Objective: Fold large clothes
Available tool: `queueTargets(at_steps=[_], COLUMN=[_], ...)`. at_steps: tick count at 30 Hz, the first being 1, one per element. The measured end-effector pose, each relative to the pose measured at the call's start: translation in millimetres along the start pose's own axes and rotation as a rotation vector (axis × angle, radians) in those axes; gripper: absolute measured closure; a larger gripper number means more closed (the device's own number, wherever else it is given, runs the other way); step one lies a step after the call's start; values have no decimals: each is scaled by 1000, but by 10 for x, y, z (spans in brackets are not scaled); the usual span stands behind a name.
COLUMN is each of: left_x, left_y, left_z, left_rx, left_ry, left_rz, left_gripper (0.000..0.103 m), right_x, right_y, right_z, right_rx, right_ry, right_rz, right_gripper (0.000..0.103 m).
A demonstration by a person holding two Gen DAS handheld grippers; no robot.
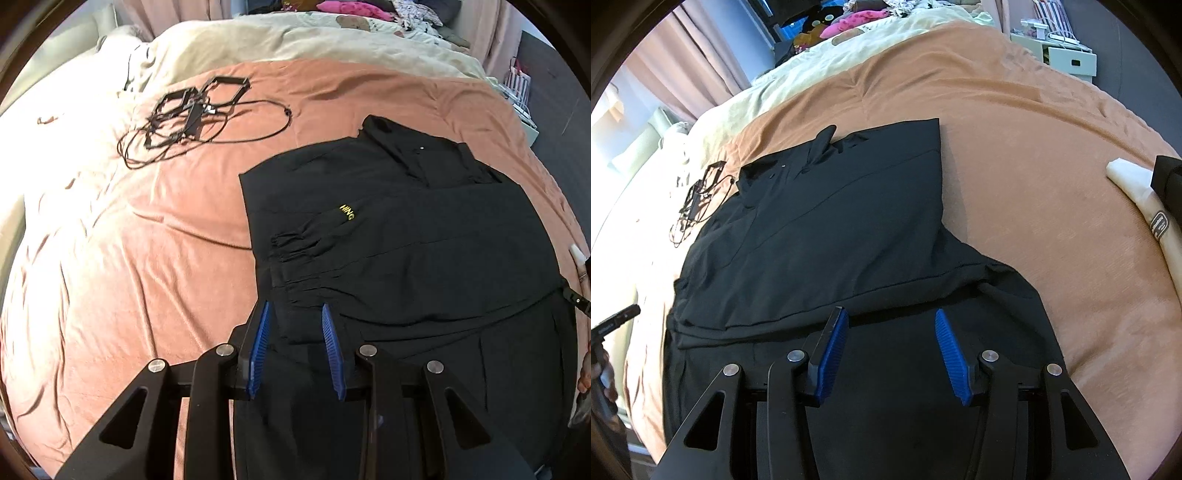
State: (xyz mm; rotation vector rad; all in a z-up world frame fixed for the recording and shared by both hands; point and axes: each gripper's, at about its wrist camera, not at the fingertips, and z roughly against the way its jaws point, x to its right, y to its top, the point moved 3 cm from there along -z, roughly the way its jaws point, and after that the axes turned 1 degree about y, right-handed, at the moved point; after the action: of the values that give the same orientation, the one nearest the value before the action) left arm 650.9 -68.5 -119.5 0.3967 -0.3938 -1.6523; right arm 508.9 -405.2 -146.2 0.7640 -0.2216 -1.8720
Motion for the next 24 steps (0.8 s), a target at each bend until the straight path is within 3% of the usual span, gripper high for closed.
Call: queueTargets(at_steps=[11,13,19,24], left_x=[76,77,148,108], left_y=[-149,-206,-354,-382], left_z=[-667,-788,-746,-671], left_rx=[-13,-36,-60,-59], left_ry=[9,-23,-70,-68], left_rz=[-32,-14,-18,-33], left_gripper=[73,73,73,73], right_x=[227,312,523,508], right_y=[137,162,199,187], right_z=[-234,-296,-384,-369], right_rx=[-6,-15,-24,-25], right_ry=[-77,-86,-104,-129], right_rz=[-8,-17,-55,-60], right_gripper=[52,57,73,73])
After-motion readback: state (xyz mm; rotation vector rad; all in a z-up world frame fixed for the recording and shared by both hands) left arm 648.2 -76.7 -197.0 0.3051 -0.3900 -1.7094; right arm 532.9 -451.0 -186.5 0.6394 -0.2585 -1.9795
